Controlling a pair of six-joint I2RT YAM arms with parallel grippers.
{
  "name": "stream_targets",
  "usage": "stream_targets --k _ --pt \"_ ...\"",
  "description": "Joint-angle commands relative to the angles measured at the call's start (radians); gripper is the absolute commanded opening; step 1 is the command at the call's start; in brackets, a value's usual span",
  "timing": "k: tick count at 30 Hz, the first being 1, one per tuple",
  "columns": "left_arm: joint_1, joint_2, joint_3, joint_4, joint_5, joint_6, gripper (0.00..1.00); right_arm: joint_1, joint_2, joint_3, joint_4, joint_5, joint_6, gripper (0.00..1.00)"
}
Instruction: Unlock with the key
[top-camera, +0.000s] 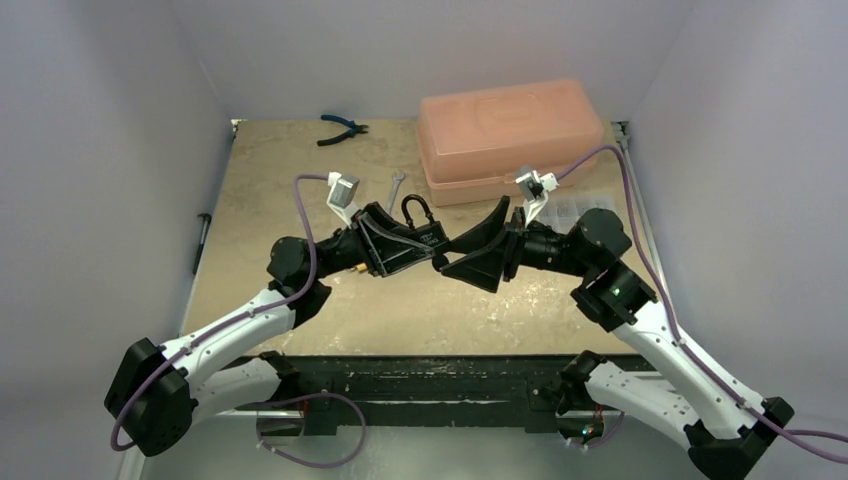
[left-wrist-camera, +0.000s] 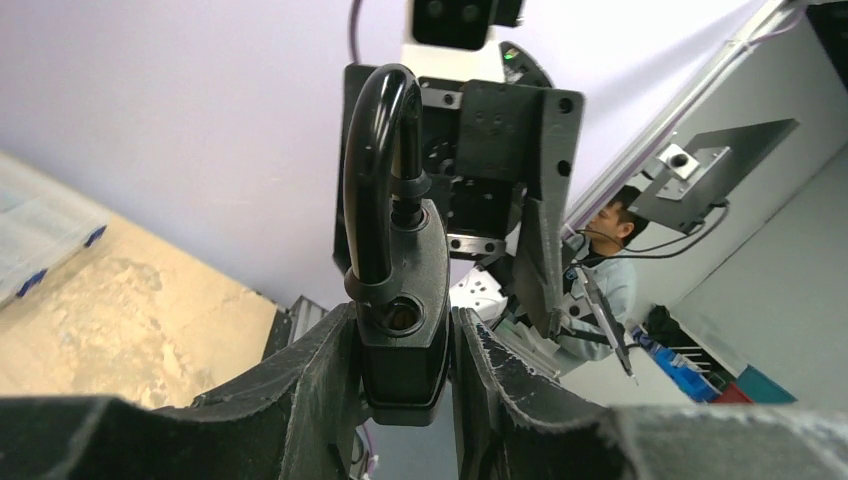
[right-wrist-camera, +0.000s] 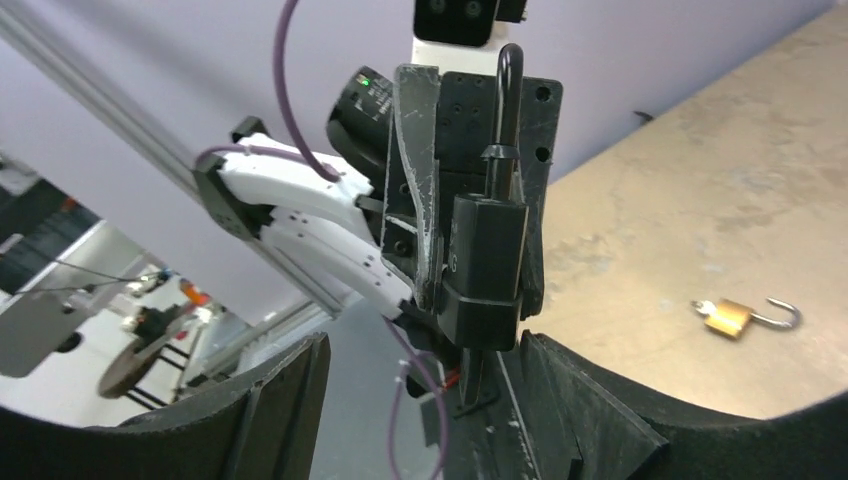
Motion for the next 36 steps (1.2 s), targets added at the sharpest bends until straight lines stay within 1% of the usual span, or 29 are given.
stream_targets --k 1,6,11,20,29,32,35,36 --pt "-0.001 -0.03 0.052 -0.016 -0.033 0.059 0.0 -0.002 -0.025 0.074 -0.22 0.114 -0.157 0.77" --pt "-0.001 -0.021 0.062 -0.021 0.017 0.069 0.0 -0.002 0.004 0.111 -0.249 0.143 -0.173 0.78" --pt "-0.001 -0.026 0.066 -0.023 0.068 0.071 0.0 -0.003 0.036 0.128 -0.24 0.153 -0.171 0.78" --pt "-0.001 -0.028 0.076 -0.06 0.114 0.1 0.0 -0.003 0.073 0.133 -0.188 0.12 -0.147 0.66" --pt "-0.002 0.0 0.081 -0.062 0.136 0.096 0.0 -0.002 0.09 0.129 -0.162 0.106 -0.129 0.61" --pt "-0.002 0.004 0.084 -0.067 0.137 0.099 0.0 -0.002 0.099 0.129 -0.158 0.099 -0.127 0.54" --pt "-0.001 0.01 0.091 -0.091 0.137 0.11 0.0 0.0 0.107 0.126 -0.153 0.087 -0.129 0.41" --pt "-0.001 0.012 0.094 -0.097 0.137 0.112 0.0 0.0 0.108 0.123 -0.153 0.086 -0.13 0.3"
